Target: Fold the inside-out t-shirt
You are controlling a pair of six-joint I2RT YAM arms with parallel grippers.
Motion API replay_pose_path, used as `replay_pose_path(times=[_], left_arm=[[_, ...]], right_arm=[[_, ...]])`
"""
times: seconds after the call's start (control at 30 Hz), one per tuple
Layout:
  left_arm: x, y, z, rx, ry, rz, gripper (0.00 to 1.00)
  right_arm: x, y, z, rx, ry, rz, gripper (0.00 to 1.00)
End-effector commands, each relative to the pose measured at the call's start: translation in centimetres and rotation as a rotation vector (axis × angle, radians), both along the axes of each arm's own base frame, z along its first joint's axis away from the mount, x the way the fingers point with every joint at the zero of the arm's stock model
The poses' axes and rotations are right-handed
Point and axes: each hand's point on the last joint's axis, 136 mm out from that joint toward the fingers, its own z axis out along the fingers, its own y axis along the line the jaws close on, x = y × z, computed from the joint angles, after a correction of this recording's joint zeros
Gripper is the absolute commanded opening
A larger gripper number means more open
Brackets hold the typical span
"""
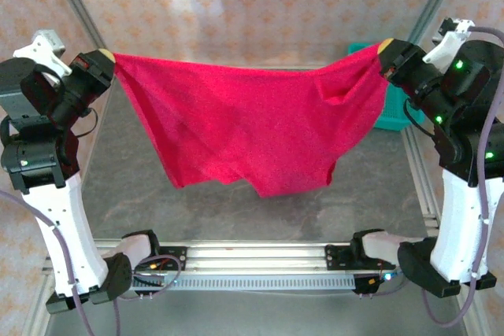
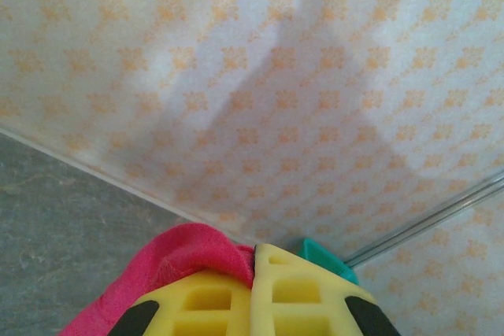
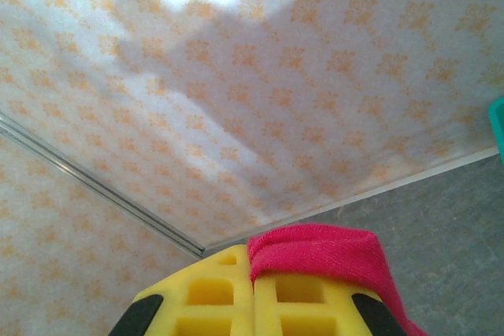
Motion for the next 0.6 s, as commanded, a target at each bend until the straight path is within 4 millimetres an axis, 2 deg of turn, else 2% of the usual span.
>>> replay_pose_path(times=[0.0, 0.07, 0.13, 0.23, 0.37, 0.4, 0.43, 0.47, 0.5, 0.57], left_arm=[[1.1, 0.3, -1.8, 0.015, 0.046, -0.014, 0.0], [3.4, 0.7, -3.7, -0.019, 0.089, -0.03, 0.0], [6.5, 1.4, -7.0, -0.06, 0.155, -0.046, 0.0], [11.8, 2.2, -13.6, -0.109, 0.295, -0.064, 0.0], [18.8, 2.4, -23.9, -0.14, 0.522, -0.082, 0.01], [20.5, 2.4, -26.4, -0.152, 0.577, -0.08, 0.06], [22.2, 2.5, -28.4, -0.164, 0.613, -0.076, 0.18], [23.6, 2.5, -29.8, -0.17, 0.637, -0.076, 0.37], [24.9, 2.7, -31.5, -0.173, 0.672, -0.072, 0.56], [26.3, 3.5, -32.7, -0.134, 0.708, -0.04, 0.63]], right_arm=[[1.6, -1.0, -0.9, -0.048, 0.025, -0.059, 0.0], [4.3, -0.6, -2.7, -0.059, 0.073, -0.06, 0.0], [8.2, 0.0, -5.4, -0.069, 0.137, -0.052, 0.0], [14.9, 1.8, -10.7, -0.065, 0.264, -0.007, 0.0], [23.0, 4.4, -18.8, -0.019, 0.433, 0.048, 0.0], [24.9, 4.7, -21.0, -0.014, 0.476, 0.044, 0.0], [26.8, 4.9, -23.5, -0.006, 0.522, 0.037, 0.02], [28.2, 5.1, -25.1, -0.001, 0.548, 0.033, 0.07], [29.8, 5.3, -27.8, -0.001, 0.599, 0.022, 0.16], [31.8, 6.1, -29.9, 0.026, 0.644, 0.042, 0.4]])
